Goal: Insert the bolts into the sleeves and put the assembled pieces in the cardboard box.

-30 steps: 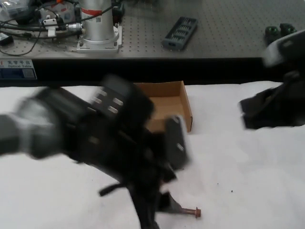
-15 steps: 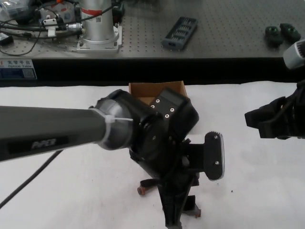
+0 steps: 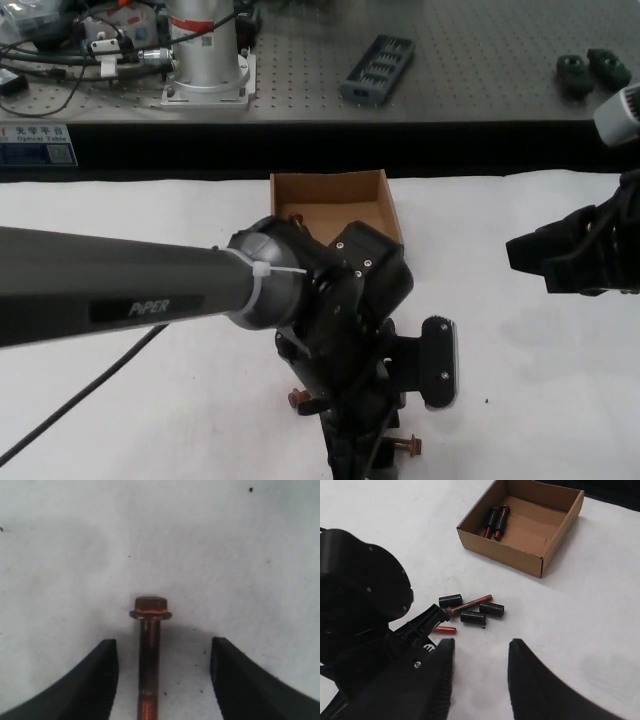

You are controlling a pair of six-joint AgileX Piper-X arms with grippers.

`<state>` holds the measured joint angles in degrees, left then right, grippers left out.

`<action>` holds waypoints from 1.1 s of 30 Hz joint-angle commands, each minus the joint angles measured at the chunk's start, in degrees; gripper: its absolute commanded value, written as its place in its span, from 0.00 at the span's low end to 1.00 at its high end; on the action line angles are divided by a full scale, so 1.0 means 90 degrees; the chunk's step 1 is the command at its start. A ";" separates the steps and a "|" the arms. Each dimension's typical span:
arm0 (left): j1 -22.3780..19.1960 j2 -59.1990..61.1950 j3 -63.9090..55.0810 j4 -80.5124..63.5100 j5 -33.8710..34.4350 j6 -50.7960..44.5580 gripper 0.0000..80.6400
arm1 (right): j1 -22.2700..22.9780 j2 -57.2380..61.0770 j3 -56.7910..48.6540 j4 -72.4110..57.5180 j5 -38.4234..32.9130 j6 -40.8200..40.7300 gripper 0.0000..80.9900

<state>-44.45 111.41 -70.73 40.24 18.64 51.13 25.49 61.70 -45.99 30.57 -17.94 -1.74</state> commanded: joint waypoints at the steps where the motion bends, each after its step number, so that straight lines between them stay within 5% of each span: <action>1: 0.0146 0.0046 -0.0064 0.0023 -0.0045 0.0029 0.47 | -0.0003 -0.0062 -0.0006 -0.0005 -0.0129 0.0005 0.34; 5: 0.0307 0.0046 -0.0064 0.0023 -0.0133 -0.0292 0.45 | -0.0003 -0.0062 -0.0006 -0.0005 -0.0129 0.0005 0.34; 12: 0.0341 0.0046 -0.0064 0.0180 -0.0157 -0.0331 0.24 | -0.0003 -0.0062 -0.0006 -0.0020 -0.0129 0.0103 0.34; 21: 0.0161 0.0046 -0.0064 0.0464 -0.0279 -0.0638 0.29 | -0.0003 -0.0062 -0.0006 -0.0187 -0.0116 0.0103 0.34; 28: 0.0154 0.0046 -0.0064 0.1157 -0.0537 -0.0702 0.00 | -0.0003 -0.0062 -0.0006 -0.0183 -0.0116 0.0146 0.34; 33: 0.0154 0.0046 -0.0064 0.1233 -0.0894 -0.0702 0.01 | -0.0003 -0.0062 -0.0006 -0.0183 -0.0116 0.0241 0.34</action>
<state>-42.94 111.58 -71.74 47.15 15.24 45.41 25.49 61.70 -45.99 29.44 -18.31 0.00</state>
